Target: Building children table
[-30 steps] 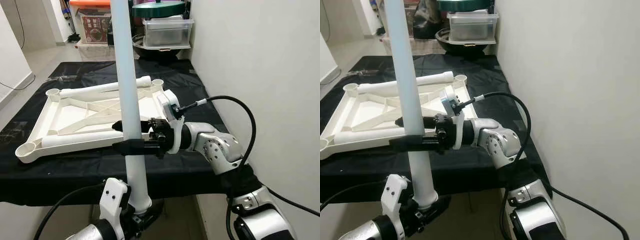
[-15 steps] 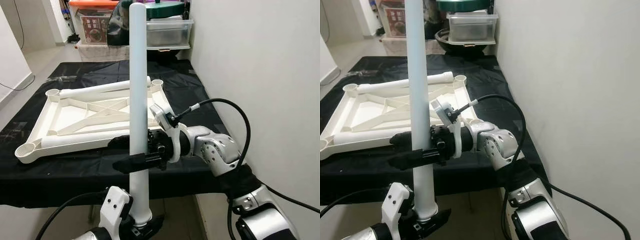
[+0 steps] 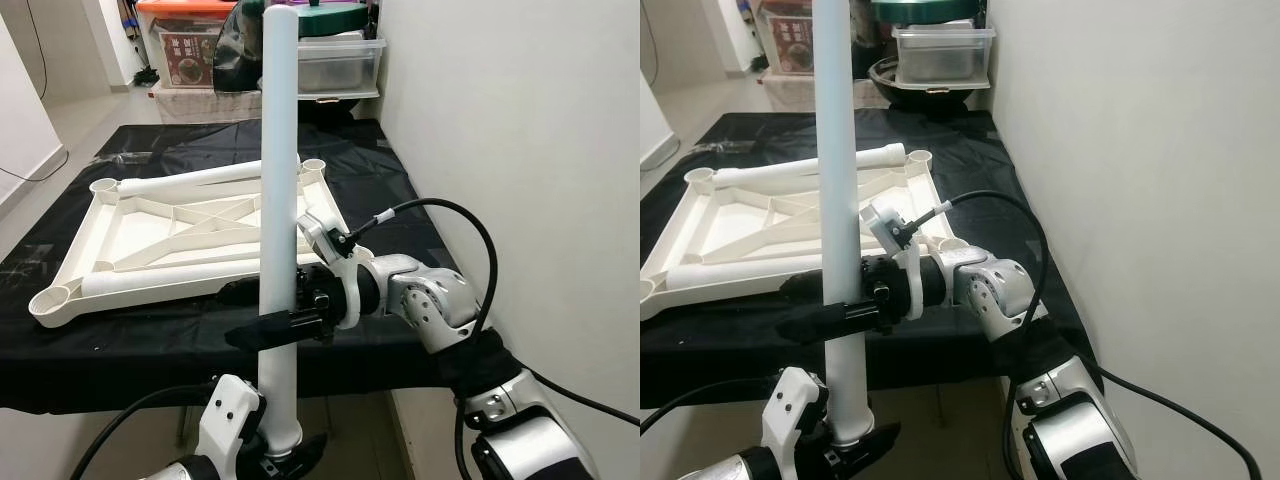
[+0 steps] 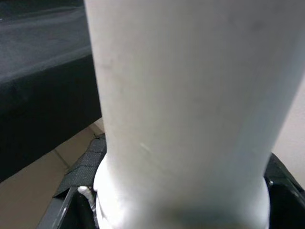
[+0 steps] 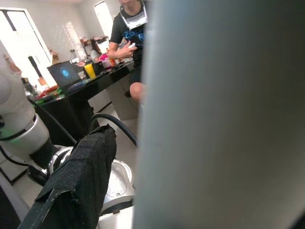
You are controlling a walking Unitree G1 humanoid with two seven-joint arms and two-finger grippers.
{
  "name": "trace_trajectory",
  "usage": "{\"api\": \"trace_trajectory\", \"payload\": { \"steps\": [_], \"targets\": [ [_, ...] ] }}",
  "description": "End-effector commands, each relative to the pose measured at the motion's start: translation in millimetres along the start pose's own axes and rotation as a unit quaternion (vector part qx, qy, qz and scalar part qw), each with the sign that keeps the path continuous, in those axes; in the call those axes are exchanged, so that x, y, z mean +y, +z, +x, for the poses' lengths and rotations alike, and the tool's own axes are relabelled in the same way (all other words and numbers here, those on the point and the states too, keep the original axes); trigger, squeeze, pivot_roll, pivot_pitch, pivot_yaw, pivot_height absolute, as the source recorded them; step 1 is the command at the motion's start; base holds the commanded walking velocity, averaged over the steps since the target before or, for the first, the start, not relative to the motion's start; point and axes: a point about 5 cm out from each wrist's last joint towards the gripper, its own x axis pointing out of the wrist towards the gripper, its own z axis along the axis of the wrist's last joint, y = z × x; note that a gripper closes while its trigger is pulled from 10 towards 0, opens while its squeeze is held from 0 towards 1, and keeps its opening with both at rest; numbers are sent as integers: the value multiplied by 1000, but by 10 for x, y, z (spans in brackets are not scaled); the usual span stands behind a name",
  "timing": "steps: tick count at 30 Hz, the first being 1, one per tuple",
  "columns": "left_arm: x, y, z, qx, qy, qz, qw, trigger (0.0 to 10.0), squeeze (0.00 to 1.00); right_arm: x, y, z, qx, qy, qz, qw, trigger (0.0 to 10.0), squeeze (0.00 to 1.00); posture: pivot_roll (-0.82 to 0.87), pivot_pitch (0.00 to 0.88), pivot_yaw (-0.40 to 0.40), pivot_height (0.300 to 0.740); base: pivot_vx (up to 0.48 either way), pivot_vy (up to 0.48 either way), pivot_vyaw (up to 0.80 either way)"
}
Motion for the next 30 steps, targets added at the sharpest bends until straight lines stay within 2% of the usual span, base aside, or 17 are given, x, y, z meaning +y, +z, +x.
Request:
{"api": "trace_trajectory", "payload": {
  "steps": [1, 14, 15, 30],
  "targets": [
    [-6, -37, 6, 12, -9, 6, 1000, 10000, 0, -6, 20, 76, 7, 8, 5, 1000, 10000, 0, 46, 69, -12, 740, 0, 0, 0],
    [1, -59, 6, 13, -8, 5, 1000, 10000, 0, 18, 40, 98, -8, 15, 12, 1000, 9804, 0, 45, 69, -14, 740, 0, 0, 0],
    [2, -67, 4, 14, -8, 5, 1000, 10000, 0, 24, 47, 101, -10, 16, 11, 1000, 0, 0, 45, 69, -14, 740, 0, 0, 0],
    [6, -86, 6, 19, -7, -7, 1000, 10000, 0, 54, 44, 110, -11, 23, 13, 1000, 0, 0, 42, 70, -14, 740, 0, 0, 0]
  ]
}}
